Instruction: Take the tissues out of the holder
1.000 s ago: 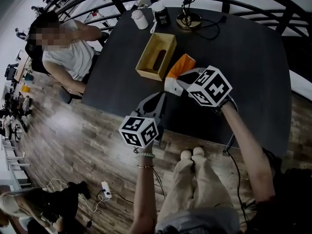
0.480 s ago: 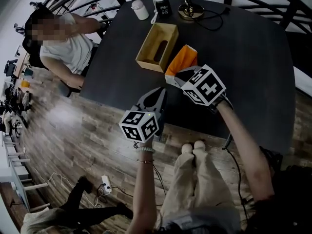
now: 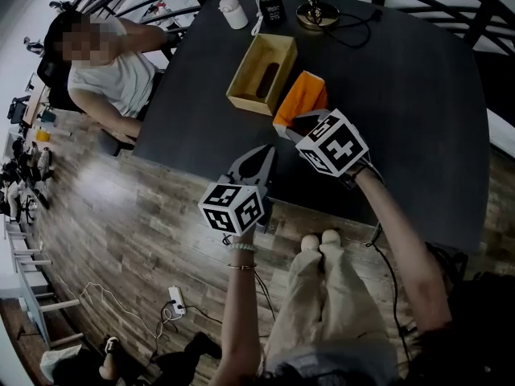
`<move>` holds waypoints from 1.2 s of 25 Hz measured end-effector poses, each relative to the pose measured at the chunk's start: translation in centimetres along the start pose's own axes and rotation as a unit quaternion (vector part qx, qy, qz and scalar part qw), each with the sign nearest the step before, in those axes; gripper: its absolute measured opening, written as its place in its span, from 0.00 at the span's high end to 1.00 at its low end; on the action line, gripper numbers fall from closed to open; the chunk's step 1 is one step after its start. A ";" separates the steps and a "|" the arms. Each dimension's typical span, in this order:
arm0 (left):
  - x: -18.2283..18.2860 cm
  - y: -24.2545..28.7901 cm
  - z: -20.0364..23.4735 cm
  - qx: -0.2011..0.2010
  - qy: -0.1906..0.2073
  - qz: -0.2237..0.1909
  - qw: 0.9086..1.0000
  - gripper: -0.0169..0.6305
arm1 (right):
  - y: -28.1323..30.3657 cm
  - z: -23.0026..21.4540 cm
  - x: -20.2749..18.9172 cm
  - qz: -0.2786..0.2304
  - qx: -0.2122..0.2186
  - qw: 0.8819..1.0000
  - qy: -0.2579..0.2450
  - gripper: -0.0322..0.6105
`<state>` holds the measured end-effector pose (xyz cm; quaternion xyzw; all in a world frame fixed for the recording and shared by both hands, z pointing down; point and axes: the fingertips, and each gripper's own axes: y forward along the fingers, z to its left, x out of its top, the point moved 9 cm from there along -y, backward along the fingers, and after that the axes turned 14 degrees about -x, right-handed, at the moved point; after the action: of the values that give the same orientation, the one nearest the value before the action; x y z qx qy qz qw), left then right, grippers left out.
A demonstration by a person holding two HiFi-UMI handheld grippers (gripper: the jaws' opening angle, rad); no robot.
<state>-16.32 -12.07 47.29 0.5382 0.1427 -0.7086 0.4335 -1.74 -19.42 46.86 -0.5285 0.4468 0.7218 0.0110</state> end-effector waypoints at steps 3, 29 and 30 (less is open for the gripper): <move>0.1 -0.2 -0.1 0.000 0.000 0.000 1.000 0.96 | 0.0 0.3 0.0 0.000 0.000 1.000 -0.001 0.81; 6.1 -4.3 -5.4 -0.047 0.076 -0.054 0.995 0.96 | -9.3 2.7 3.5 -0.149 0.019 0.976 0.158 0.92; 6.4 -4.4 -5.7 -0.050 0.082 -0.056 0.994 0.96 | -9.6 2.8 3.7 -0.157 0.017 0.975 0.158 0.92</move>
<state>-16.36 -8.65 38.26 0.5629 0.2434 -0.6774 0.4062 -0.78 -13.44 38.04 -0.6991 0.3670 0.6105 0.0624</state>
